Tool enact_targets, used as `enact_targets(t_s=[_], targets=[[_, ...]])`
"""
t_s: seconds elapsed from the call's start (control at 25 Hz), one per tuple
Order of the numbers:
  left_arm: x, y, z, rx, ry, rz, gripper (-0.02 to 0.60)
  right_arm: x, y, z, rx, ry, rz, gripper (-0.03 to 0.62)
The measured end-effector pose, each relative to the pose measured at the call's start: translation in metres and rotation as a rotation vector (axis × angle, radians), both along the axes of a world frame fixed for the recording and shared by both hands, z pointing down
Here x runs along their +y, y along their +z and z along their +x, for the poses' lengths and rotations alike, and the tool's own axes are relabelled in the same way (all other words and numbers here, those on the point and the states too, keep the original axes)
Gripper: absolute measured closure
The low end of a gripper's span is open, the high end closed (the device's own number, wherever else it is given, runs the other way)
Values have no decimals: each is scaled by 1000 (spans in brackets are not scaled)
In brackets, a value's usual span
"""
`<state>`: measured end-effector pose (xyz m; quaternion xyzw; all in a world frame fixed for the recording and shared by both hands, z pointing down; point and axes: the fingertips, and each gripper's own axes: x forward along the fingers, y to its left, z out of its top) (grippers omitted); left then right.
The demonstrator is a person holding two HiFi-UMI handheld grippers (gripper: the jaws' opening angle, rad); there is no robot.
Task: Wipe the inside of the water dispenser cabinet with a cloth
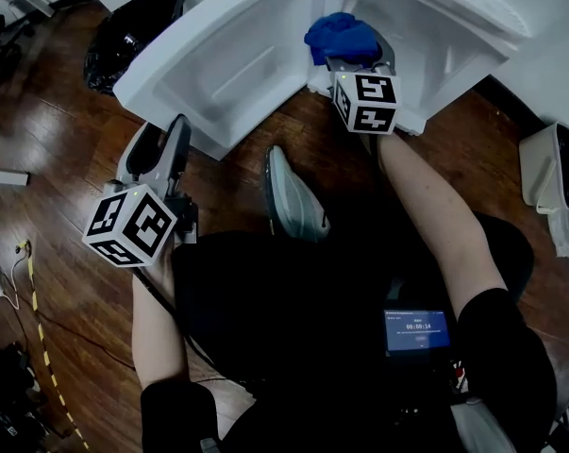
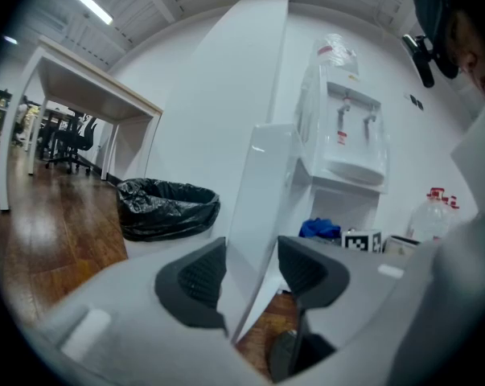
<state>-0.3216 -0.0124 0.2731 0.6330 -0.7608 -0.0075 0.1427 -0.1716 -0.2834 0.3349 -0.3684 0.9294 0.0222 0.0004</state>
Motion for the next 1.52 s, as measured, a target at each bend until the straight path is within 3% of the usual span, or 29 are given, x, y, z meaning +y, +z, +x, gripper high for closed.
enact_targets(t_s=[0.16,0.32,0.4,0.48,0.56,0.64,0.72,0.8,0.96,1.04,1.16,1.32,1.52], targets=[[-1,0,1,-3,-2,-2,380,-2,68,-3,197,-4,-71,329],[-1,1,1,-5,-3,3,380,10,134,-7,583,-55,-140,324],[-1,1,0,-6,-2,7,380,25,144,-11,698,-125,-183,325],[1,2,0,-8,0,5,380,43,111,-22,613,-208,-234,327],[2,2,1,-10,2,-1,380,62,35,-31,386,-281,-226,327],[3,5,3,-10,5,-10,380,82,-64,-26,168,-324,-124,327],[2,7,5,-13,9,-19,380,94,-149,-14,56,-323,21,327],[0,7,5,-22,9,-26,380,97,-196,-18,86,-313,132,329],[0,9,7,-26,11,-37,383,106,-218,-57,271,-274,247,326],[0,10,9,-28,16,-40,383,103,-214,-74,309,-265,210,326],[-1,11,10,-30,17,-44,385,102,-187,-91,360,-286,63,326],[-5,14,8,-32,16,-47,385,155,-183,-113,350,-430,49,326],[-6,12,9,-41,15,-56,385,243,-192,-140,368,-631,133,326]])
